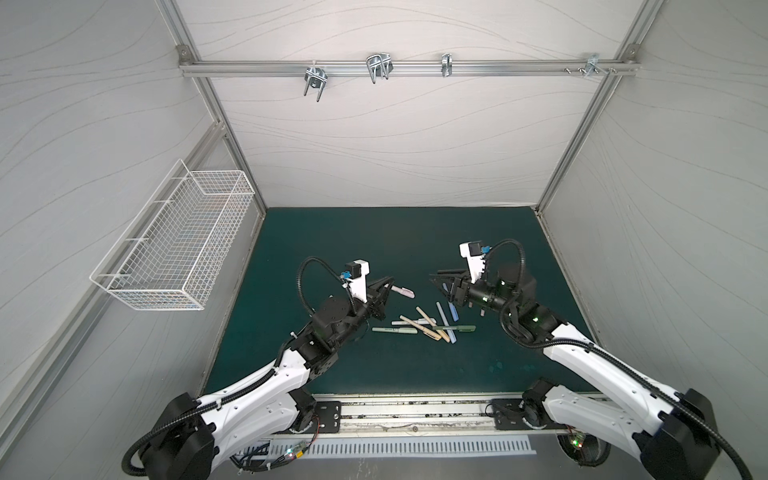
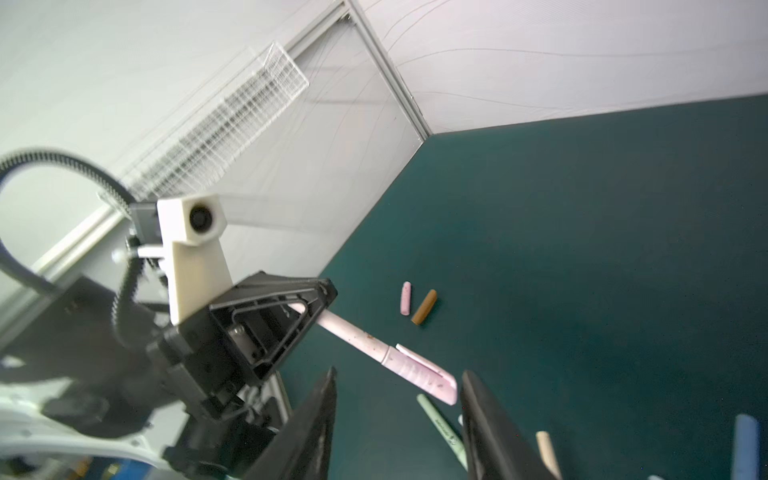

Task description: Open the pen caps

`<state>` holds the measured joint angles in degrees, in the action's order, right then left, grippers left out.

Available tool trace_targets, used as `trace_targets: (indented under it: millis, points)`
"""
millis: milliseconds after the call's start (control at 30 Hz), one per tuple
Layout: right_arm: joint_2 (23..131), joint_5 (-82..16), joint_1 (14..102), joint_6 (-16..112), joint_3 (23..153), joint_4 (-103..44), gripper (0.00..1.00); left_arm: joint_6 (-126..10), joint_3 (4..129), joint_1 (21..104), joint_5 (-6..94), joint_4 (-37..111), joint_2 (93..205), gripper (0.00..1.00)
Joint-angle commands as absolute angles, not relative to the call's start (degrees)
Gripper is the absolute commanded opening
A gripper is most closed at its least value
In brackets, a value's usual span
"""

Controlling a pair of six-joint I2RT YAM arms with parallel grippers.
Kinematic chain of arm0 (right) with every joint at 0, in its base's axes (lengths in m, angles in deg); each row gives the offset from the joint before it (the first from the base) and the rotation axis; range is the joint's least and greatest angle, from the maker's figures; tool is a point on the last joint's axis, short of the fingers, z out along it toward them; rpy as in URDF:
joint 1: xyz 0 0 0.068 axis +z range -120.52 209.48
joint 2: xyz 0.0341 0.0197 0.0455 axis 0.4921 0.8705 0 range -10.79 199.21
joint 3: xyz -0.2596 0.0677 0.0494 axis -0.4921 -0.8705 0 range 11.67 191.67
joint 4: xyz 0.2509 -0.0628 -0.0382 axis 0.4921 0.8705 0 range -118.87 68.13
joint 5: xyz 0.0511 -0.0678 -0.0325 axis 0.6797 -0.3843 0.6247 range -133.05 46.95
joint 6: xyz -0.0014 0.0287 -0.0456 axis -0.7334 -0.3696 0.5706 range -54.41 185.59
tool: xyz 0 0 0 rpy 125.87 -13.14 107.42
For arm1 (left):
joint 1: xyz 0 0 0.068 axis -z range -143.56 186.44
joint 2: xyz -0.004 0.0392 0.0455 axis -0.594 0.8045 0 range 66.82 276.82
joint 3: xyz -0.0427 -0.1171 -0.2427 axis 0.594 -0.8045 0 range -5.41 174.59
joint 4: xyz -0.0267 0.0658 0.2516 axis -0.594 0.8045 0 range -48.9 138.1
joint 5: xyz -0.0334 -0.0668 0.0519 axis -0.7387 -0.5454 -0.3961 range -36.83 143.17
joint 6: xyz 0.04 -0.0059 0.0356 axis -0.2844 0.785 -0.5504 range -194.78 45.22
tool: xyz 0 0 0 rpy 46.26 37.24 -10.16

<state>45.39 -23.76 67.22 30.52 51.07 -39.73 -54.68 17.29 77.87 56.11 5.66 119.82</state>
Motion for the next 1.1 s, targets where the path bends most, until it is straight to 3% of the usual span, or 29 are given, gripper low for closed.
trace_targets:
  millis: [0, 200, 467, 1067]
  points:
    - [45.0, -20.9, 67.3, 10.8, 52.0, -36.9, 0.52, -63.8, 17.0, 78.6, 57.4, -10.8, 122.6, 0.0]
    - [48.8, -18.5, 68.0, -9.1, 50.0, -43.4, 0.55, -70.6, 18.0, 78.6, 54.7, -22.8, 129.3, 0.0]
    - [54.8, -21.5, 71.9, -22.5, 47.9, -55.5, 0.49, -73.6, 18.4, 78.9, 49.2, -38.7, 138.3, 0.0]
    - [51.1, -34.6, 74.7, -29.5, 47.8, -54.5, 0.48, -72.7, 19.1, 79.5, 44.4, -37.7, 139.7, 0.0]
